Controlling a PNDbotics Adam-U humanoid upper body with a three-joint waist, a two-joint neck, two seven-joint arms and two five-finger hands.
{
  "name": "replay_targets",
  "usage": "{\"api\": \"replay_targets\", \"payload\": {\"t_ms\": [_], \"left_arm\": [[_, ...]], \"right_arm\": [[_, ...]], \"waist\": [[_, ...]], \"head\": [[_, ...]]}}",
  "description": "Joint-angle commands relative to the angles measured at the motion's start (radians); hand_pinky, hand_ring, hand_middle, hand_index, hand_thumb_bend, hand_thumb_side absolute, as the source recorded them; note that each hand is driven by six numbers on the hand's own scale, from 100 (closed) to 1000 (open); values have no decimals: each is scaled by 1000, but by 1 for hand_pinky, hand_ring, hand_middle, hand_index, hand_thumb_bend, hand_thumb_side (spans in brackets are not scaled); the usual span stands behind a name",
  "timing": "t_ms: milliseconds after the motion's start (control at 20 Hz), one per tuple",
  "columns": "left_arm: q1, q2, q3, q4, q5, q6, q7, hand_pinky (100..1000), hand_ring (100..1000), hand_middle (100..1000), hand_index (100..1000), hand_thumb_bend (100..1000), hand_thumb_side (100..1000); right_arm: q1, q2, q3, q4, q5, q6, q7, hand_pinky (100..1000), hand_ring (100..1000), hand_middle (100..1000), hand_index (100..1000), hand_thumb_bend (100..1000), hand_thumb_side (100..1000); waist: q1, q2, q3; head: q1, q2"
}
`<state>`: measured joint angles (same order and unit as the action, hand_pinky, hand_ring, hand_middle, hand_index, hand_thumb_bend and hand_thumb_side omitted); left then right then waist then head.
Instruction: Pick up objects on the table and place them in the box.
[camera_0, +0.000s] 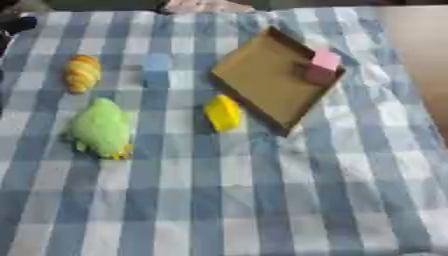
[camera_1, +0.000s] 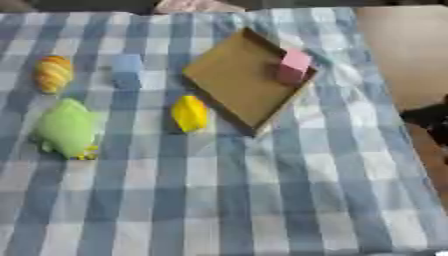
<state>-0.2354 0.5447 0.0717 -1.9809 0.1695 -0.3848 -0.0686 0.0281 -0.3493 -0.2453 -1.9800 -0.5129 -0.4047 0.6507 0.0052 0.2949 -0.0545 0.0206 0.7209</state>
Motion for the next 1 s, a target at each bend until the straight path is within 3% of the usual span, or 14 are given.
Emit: {"api": "replay_targets", "payload": {"t_ms": [50, 250, 300, 500, 750, 1000], "left_arm": [[0, 121, 10, -19, -76, -11, 44, 876, 922, 842, 957, 100, 571], [4, 160, -2, -19, -127, -16, 104, 876, 922, 842, 957, 100, 571], [9, 167, -4, -19, -136, -13, 106, 897, 935, 858, 973, 100, 534], [32, 238, -1, -19, -184, 21, 69, 896, 919, 822, 963, 100, 502], [63, 340, -24, -19, -247, 82, 8, 913, 929, 850, 981, 100, 486], [63, 444, -101, -17, -311, 122, -56, 933, 936, 868, 983, 100, 550]], "right_arm": [[3, -31, -4, -20, -3, 0, -1, 898, 822, 752, 905, 100, 531], [4, -32, -3, -20, -4, 2, 0, 898, 822, 752, 905, 100, 531], [7, -34, -3, -20, -3, 2, 0, 898, 822, 752, 905, 100, 531], [13, -36, -4, -20, 1, 0, 0, 898, 822, 752, 905, 100, 531], [12, -37, -3, -20, 4, 3, 1, 898, 822, 752, 905, 100, 531], [10, -40, 1, -20, 4, 8, 5, 898, 822, 752, 905, 100, 531]], "waist": [[2, -22, 2], [3, -25, 2], [5, -28, 3], [8, -31, 2], [11, -30, 3], [14, -33, 1]], "head": [[-12, 2], [-16, 3], [-19, 3], [-22, 5], [-19, 5], [-12, 6]]}}
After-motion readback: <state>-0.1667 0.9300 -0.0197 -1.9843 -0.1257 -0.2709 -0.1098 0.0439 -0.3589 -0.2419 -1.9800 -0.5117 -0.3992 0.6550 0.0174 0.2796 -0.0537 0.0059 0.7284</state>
